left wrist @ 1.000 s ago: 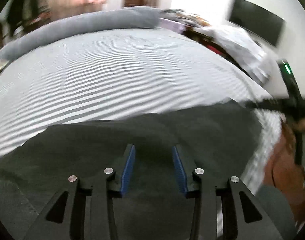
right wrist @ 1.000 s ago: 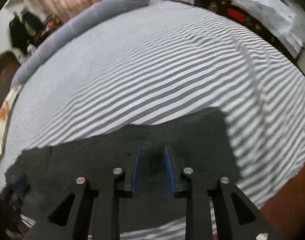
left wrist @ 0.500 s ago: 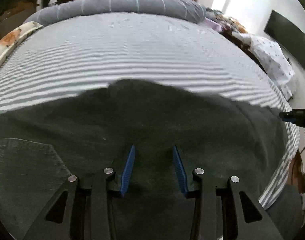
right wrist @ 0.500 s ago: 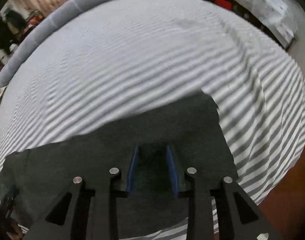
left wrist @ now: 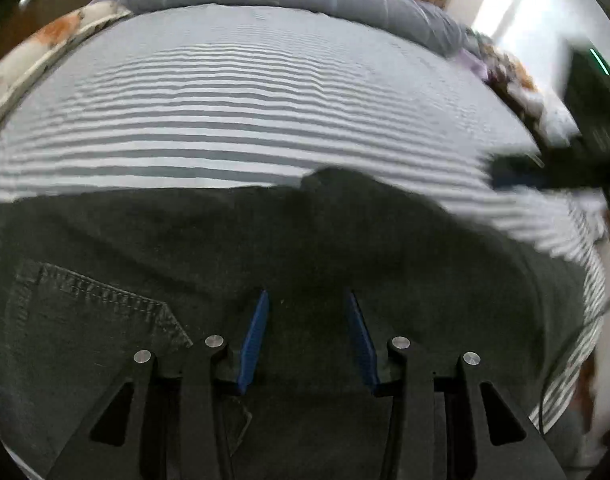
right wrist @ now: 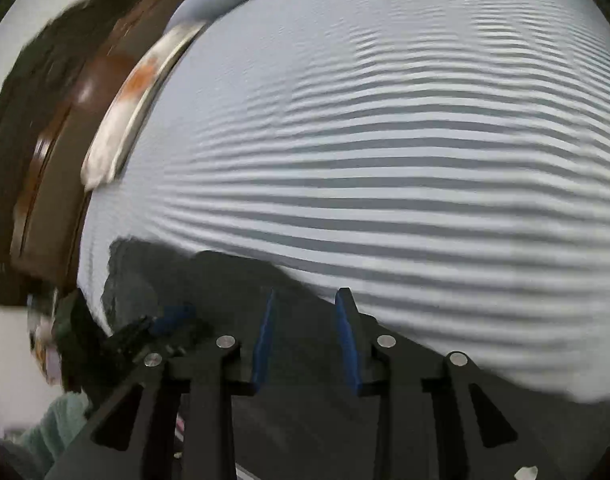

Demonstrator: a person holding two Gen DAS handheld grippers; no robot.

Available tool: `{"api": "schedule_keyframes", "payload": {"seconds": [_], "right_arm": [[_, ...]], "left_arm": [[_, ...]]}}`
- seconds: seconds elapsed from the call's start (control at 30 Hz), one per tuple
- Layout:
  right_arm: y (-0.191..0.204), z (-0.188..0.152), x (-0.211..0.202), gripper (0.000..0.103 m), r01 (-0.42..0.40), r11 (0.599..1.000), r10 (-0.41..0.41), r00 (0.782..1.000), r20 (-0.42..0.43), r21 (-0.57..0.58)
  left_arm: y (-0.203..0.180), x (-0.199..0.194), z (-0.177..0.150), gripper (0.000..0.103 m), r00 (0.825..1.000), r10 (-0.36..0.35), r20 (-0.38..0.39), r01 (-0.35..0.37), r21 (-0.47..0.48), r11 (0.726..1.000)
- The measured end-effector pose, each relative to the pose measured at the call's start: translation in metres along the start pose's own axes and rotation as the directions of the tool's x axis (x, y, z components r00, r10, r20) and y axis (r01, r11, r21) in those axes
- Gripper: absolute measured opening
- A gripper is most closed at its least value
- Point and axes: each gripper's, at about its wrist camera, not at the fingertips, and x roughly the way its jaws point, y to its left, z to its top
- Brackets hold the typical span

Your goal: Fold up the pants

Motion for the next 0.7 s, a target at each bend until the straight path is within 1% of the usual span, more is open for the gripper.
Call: {"api": "schedule_keyframes", "payload": {"seconds": [0.07, 0.13, 0.2, 0.27, 0.3, 0.33, 0.37, 0.4, 0.43, 0.47, 0.5, 0.53, 0.57, 0.63, 0.67, 0.7], "right_arm": [[0.014, 0.020, 0.030, 0.031, -0.019, 0.999, 0.018, 0.998, -0.052, -0.031], [0.022, 0.034, 0.050, 0.032, -0.013, 0.998, 0.008, 0.997, -0.082, -0.058], [0.033, 0.035, 0.064, 0.034, -0.065, 0.996, 0.057, 0.991, -0.121, -0.063], [0.035, 0.031, 0.070, 0.034, -0.103, 0.993, 0.094, 0.984, -0.150, -0.056], [0.039, 0.026, 0.071, 0.034, -0.106, 0.992, 0.095, 0.984, -0.151, -0.066], [0.045, 0.020, 0.072, 0.034, -0.110, 0.990, 0.096, 0.984, -0.147, -0.091], [0.048, 0.015, 0.071, 0.031, -0.117, 0.987, 0.100, 0.984, -0.147, -0.113], [0.052, 0.007, 0.068, 0.028, -0.116, 0.984, 0.097, 0.986, -0.138, -0.132], [0.056, -0.003, 0.065, 0.027, -0.111, 0.982, 0.094, 0.989, -0.117, -0.151], [0.060, -0.016, 0.063, 0.026, -0.126, 0.978, 0.109, 0.988, -0.107, -0.166], [0.062, -0.023, 0.061, 0.023, -0.116, 0.977, 0.101, 0.991, -0.091, -0.179], [0.067, -0.036, 0.056, 0.023, -0.086, 0.973, 0.077, 0.996, -0.047, -0.214], [0.070, -0.044, 0.053, 0.023, -0.084, 0.969, 0.081, 0.996, -0.024, -0.231], [0.078, -0.062, 0.050, 0.023, -0.048, 0.961, 0.057, 0.998, 0.027, -0.272], [0.081, -0.069, 0.049, 0.024, -0.047, 0.959, 0.062, 0.997, 0.044, -0.278], [0.085, -0.074, 0.052, 0.024, -0.043, 0.959, 0.058, 0.997, 0.044, -0.280]], "left_arm": [[-0.002, 0.002, -0.005, 0.042, 1.000, 0.013, 0.003, -0.013, 0.014, 1.000], [-0.003, 0.000, -0.005, 0.042, 1.000, 0.021, 0.005, -0.022, 0.035, 0.999], [-0.002, -0.003, -0.008, 0.042, 1.000, 0.008, 0.011, -0.008, 0.028, 1.000], [0.002, -0.006, -0.008, 0.042, 1.000, -0.028, 0.014, 0.028, -0.009, 1.000], [0.008, -0.011, -0.006, 0.042, 0.999, -0.043, 0.026, 0.045, -0.048, 0.998], [0.014, -0.015, -0.004, 0.042, 0.998, -0.043, 0.044, 0.046, -0.076, 0.996], [0.024, -0.024, -0.001, 0.042, 0.996, -0.035, 0.085, 0.046, -0.130, 0.990], [0.034, -0.032, 0.002, 0.042, 0.991, -0.021, 0.133, 0.045, -0.181, 0.982], [0.041, -0.037, 0.003, 0.042, 0.988, -0.010, 0.155, 0.042, -0.210, 0.977], [0.052, -0.044, 0.004, 0.042, 0.983, 0.002, 0.185, 0.048, -0.264, 0.963], [0.058, -0.048, 0.006, 0.042, 0.979, 0.002, 0.202, 0.059, -0.294, 0.954], [0.062, -0.049, 0.006, 0.042, 0.978, 0.002, 0.210, 0.066, -0.317, 0.946], [0.066, -0.050, 0.006, 0.042, 0.977, -0.008, 0.215, 0.083, -0.344, 0.935], [0.068, -0.050, 0.007, 0.042, 0.975, -0.036, 0.219, 0.117, -0.372, 0.921], [0.067, -0.051, 0.007, 0.042, 0.974, -0.048, 0.221, 0.130, -0.374, 0.918], [0.063, -0.052, 0.008, 0.042, 0.971, -0.051, 0.232, 0.134, -0.361, 0.923]]}}
